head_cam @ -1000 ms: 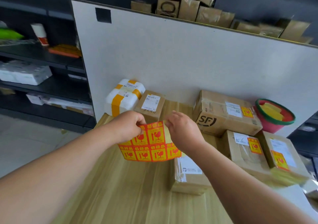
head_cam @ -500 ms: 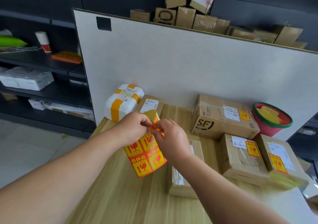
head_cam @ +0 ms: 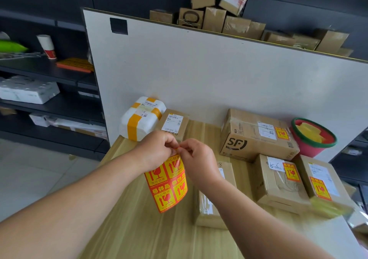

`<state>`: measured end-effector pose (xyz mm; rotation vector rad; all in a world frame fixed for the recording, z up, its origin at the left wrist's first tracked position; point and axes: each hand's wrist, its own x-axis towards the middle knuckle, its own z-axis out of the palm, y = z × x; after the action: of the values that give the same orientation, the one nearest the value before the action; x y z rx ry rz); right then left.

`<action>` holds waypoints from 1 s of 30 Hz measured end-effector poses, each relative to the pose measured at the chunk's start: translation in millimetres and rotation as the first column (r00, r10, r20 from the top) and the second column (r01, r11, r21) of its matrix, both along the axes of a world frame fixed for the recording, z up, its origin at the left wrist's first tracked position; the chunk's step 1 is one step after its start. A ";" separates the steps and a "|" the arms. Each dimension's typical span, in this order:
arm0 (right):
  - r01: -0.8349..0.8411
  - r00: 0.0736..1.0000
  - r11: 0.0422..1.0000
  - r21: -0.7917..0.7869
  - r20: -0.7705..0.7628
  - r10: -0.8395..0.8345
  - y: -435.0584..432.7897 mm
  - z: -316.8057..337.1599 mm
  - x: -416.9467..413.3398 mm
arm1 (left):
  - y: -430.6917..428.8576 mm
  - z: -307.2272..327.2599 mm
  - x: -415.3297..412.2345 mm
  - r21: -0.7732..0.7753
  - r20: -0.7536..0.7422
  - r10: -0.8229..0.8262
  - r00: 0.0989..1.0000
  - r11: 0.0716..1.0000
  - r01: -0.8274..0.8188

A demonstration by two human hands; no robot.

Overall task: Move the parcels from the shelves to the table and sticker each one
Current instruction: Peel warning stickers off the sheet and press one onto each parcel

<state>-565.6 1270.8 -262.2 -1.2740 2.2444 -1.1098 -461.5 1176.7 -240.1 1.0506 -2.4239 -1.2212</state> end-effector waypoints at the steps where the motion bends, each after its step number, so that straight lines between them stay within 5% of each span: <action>1: 0.001 0.999 1.000 -0.005 0.037 -0.001 0.3 0.1 0.4 | -0.3 -0.4 0.4 0.000 0.003 -0.005 1.000 1.000 0.005; 16: 0.113 0.967 0.994 0.005 0.230 -0.111 -10.2 -8.9 -0.7 | -15.0 -12.3 5.5 0.024 0.020 0.020 1.000 0.999 -0.021; 30: 0.313 0.846 0.942 0.121 0.416 -0.334 -26.5 -35.8 -7.4 | -54.2 -64.4 19.7 0.166 0.099 0.086 0.991 0.981 -0.101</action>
<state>-573.1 1244.4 -298.1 -0.5548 2.1599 -1.2930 -441.8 1122.5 -304.5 1.2801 -2.3385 -1.3972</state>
